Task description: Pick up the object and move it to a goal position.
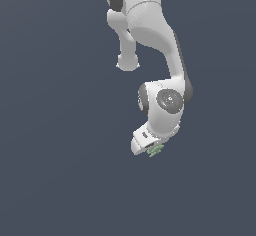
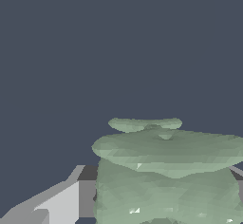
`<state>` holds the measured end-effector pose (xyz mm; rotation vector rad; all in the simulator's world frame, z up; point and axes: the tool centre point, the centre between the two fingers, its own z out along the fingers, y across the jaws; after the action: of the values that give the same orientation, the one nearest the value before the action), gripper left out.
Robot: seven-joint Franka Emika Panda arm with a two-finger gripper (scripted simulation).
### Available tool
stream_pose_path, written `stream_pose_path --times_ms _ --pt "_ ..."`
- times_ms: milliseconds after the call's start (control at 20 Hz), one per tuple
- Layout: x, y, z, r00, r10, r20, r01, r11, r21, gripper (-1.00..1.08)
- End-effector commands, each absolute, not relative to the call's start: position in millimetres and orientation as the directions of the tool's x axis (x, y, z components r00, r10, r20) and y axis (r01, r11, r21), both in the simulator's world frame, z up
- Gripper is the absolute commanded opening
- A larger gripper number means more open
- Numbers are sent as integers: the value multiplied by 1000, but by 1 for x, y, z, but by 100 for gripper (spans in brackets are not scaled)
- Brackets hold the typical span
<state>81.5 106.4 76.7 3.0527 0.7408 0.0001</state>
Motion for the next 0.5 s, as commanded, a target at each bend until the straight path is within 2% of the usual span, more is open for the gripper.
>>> stream_pose_path --times_ms 0,450 --pt "90 123 85 889 458 0 458 -889 0 -100" --pt "117 169 109 889 458 0 458 -889 0 -100"
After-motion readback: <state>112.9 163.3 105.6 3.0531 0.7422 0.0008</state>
